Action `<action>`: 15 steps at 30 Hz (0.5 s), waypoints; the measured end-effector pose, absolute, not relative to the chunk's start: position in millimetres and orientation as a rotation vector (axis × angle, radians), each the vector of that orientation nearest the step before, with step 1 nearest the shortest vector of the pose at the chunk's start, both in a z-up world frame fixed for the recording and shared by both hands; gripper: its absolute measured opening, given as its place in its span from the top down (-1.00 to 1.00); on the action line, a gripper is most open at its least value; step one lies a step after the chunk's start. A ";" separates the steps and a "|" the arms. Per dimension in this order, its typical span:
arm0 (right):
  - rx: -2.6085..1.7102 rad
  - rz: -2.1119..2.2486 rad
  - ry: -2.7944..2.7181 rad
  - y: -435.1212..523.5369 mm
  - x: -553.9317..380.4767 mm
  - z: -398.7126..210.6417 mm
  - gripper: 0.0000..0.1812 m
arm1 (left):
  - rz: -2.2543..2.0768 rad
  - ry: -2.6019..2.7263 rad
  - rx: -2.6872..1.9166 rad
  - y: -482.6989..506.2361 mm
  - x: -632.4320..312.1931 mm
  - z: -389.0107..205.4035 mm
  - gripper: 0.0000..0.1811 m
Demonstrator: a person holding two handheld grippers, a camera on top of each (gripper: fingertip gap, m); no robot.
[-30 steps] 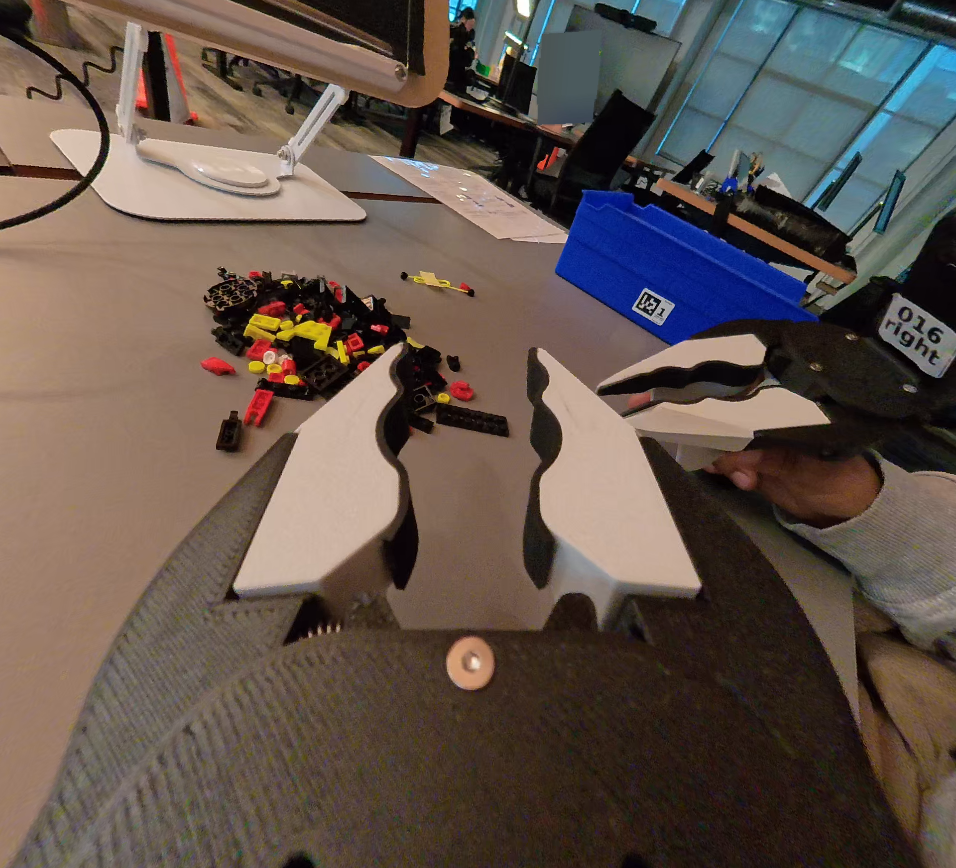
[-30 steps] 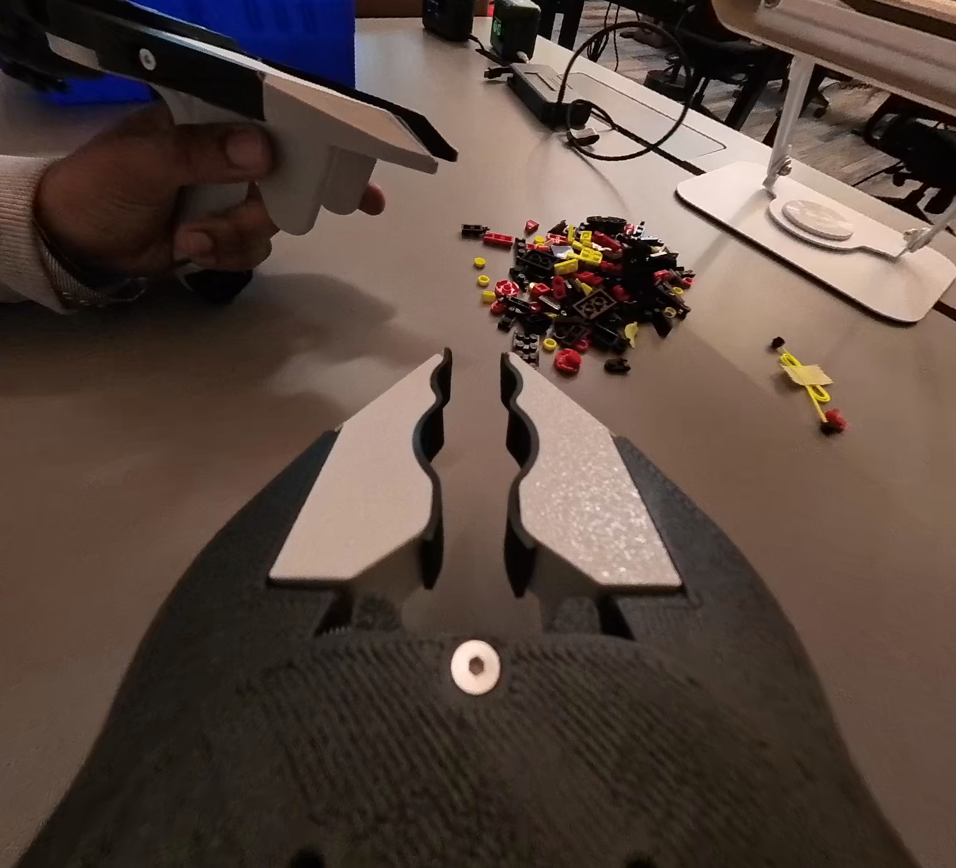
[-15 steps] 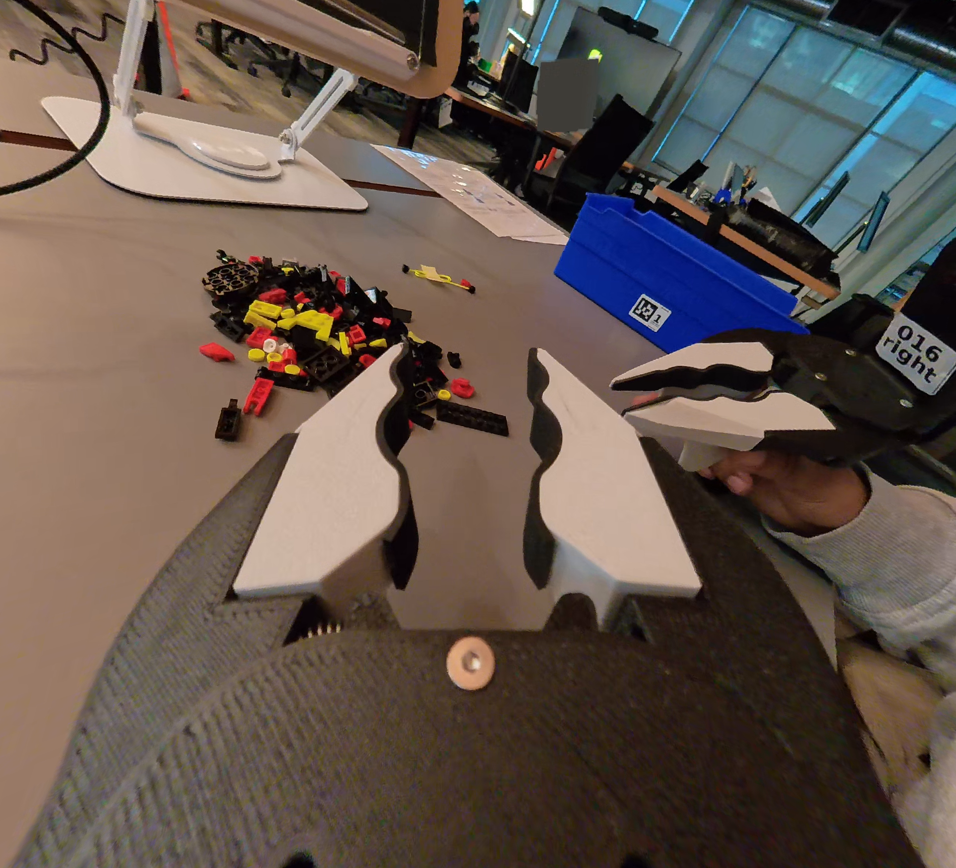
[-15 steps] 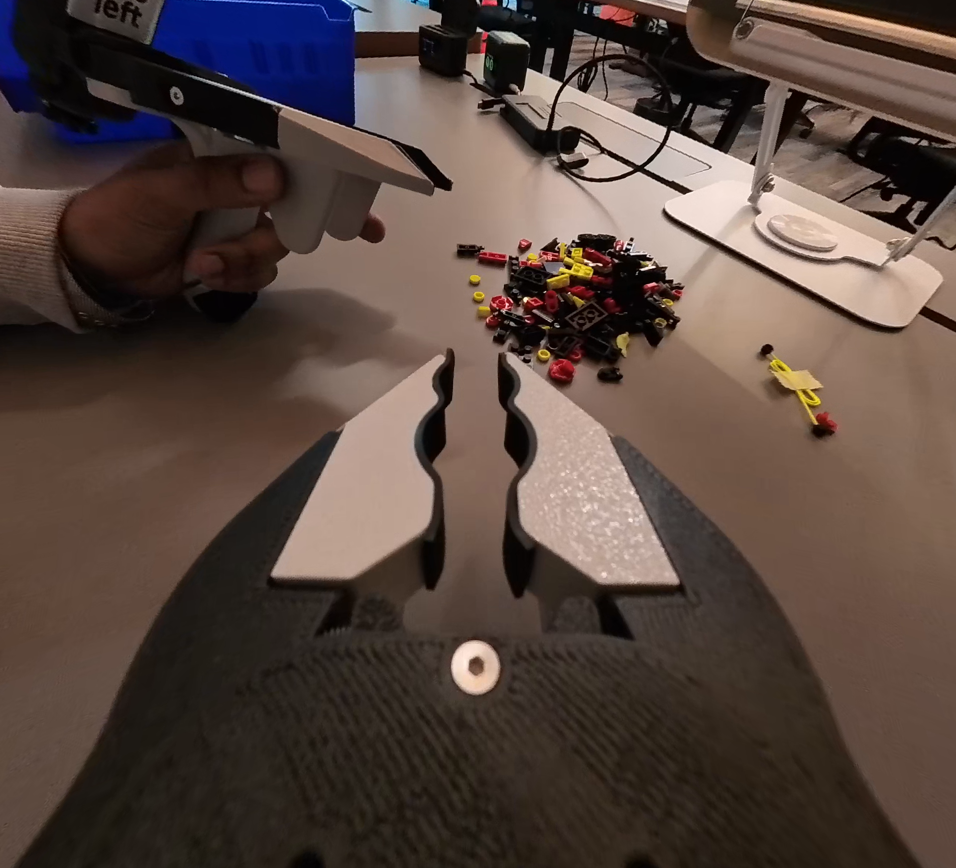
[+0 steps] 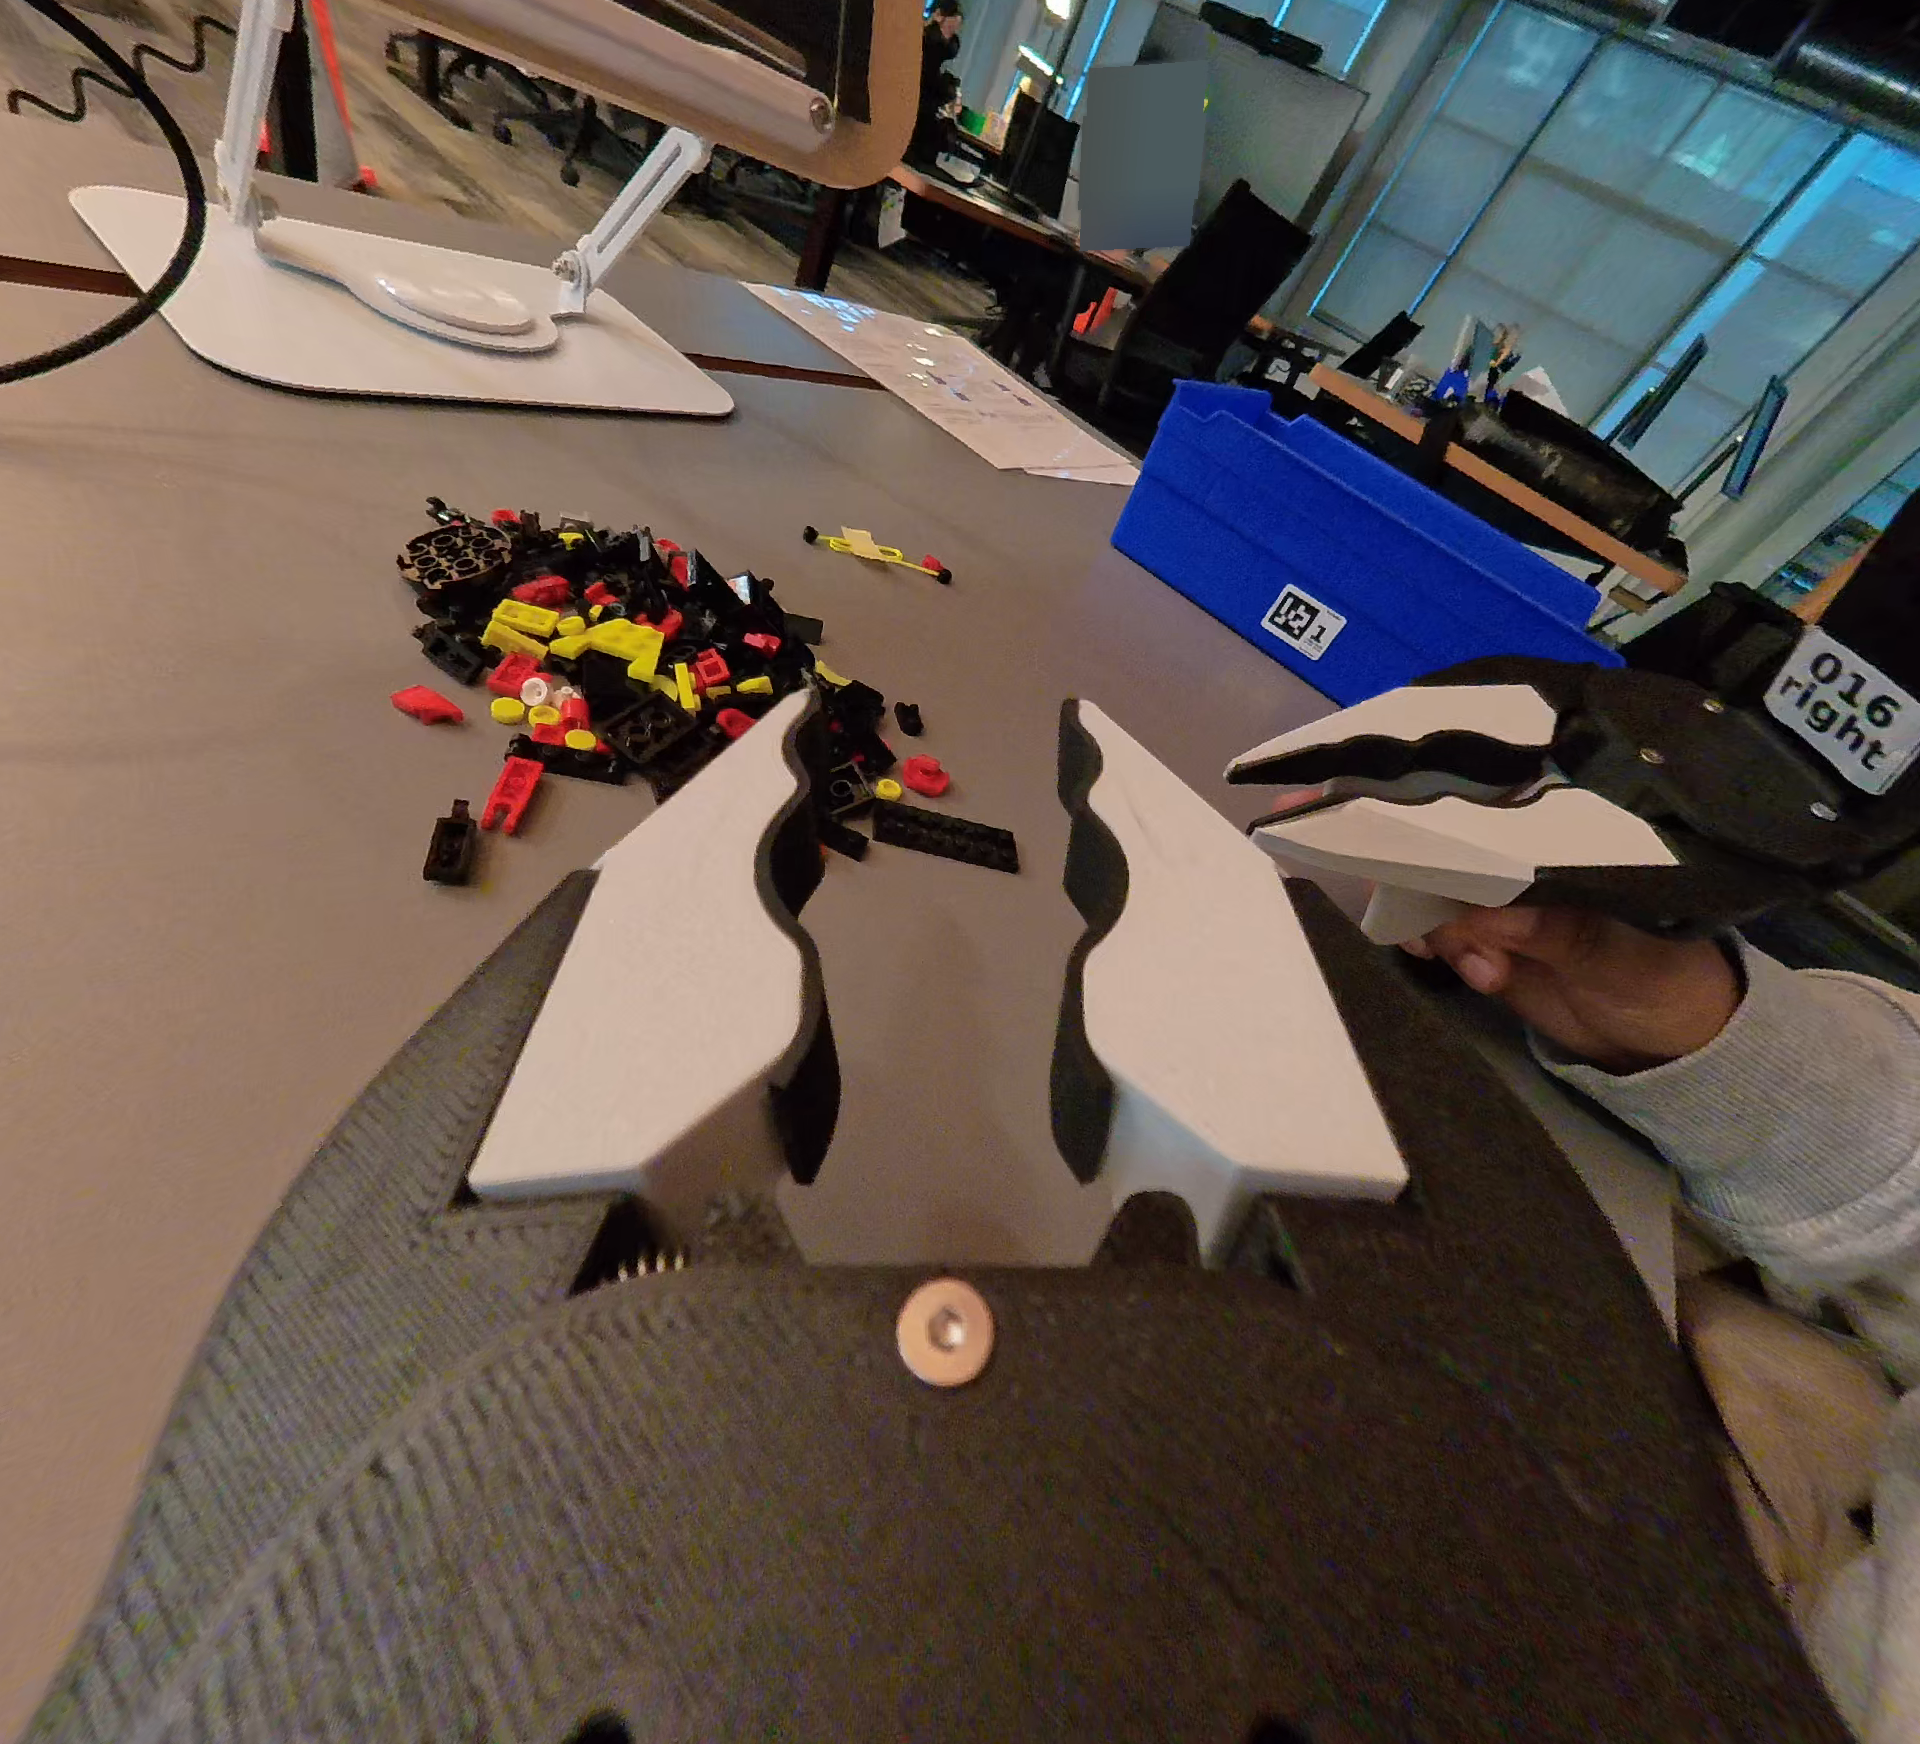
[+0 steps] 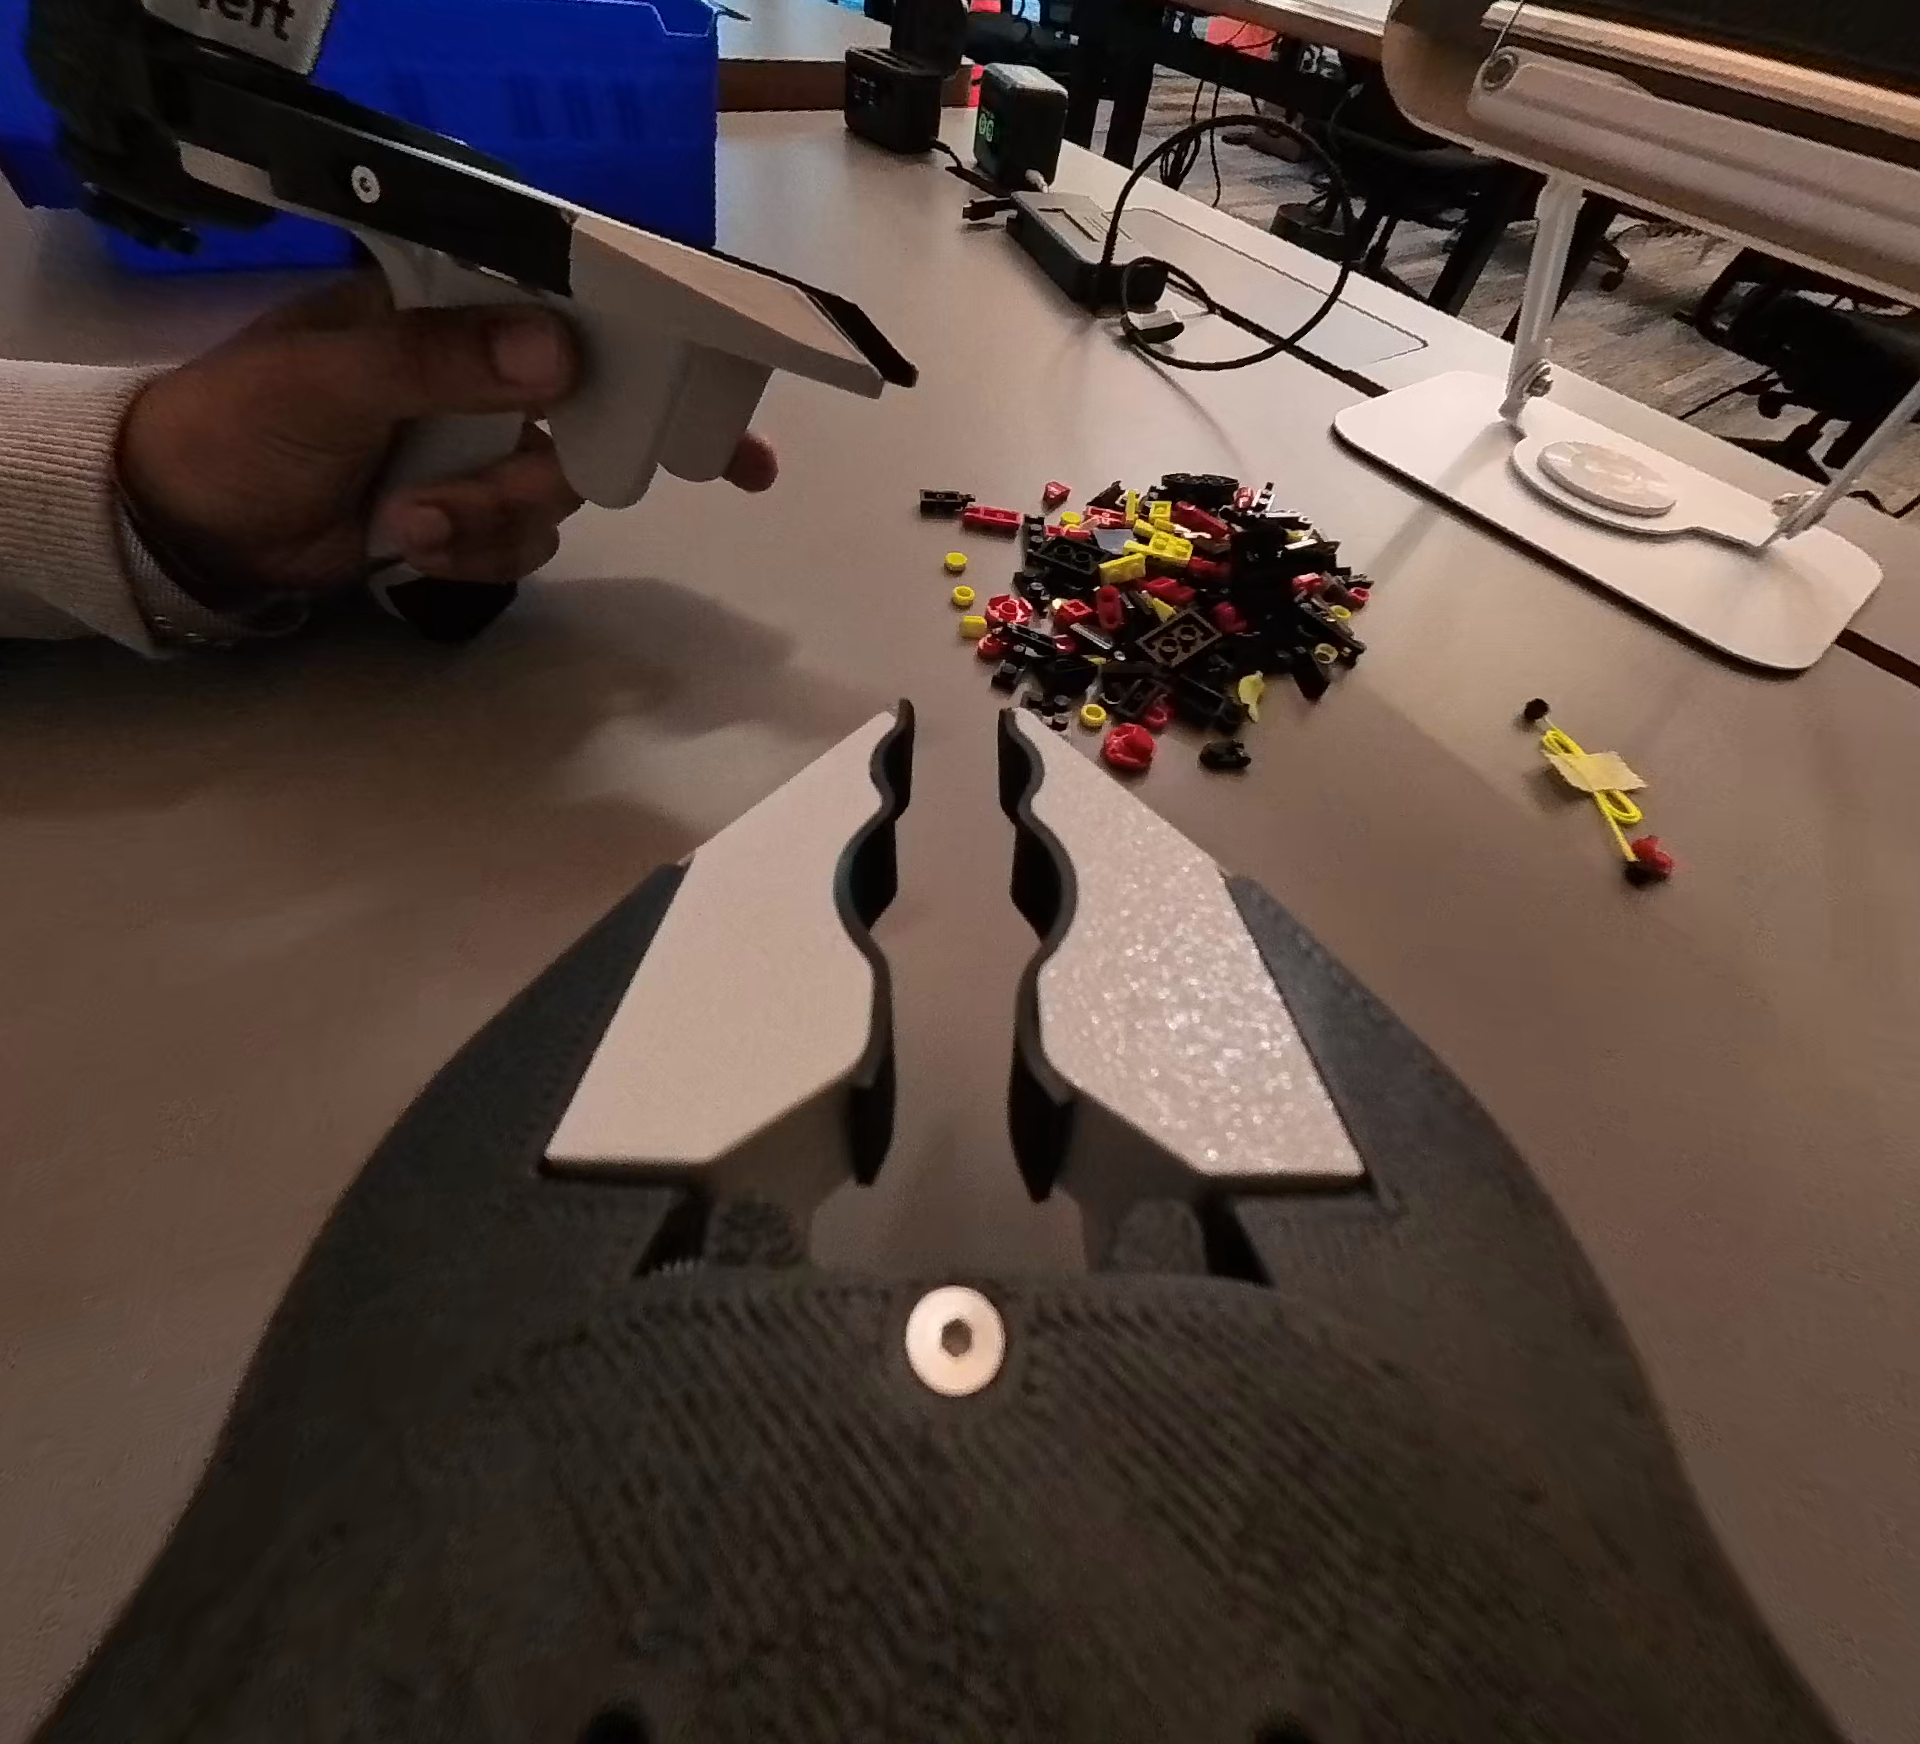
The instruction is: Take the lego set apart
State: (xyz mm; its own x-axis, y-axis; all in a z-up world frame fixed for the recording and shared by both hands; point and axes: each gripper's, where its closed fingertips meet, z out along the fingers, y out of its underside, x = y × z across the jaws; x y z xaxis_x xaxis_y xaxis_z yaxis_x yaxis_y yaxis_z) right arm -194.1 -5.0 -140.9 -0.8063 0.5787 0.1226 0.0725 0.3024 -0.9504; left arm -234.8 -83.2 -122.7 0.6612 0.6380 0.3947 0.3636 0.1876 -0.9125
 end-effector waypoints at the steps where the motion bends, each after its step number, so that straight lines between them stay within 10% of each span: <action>1: -0.577 1.518 -2.128 -5.0 -194.0 -140.8 0.85 | 0.234 -0.900 -1.424 -82.8 -234.7 -122.8 0.52; 15: -0.490 1.432 -2.102 -8.9 -189.7 -142.3 0.88 | 0.275 -0.821 -1.494 -76.6 -225.0 -121.5 0.55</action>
State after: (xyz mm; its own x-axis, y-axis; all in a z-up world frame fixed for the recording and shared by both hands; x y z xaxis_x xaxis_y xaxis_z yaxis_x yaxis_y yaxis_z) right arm -189.7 -8.9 -142.3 -0.7854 0.5741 0.2314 -0.0052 0.3677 -0.9299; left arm -225.0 -76.6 -121.5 0.7095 0.6328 0.3102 0.3179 0.1054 -0.9423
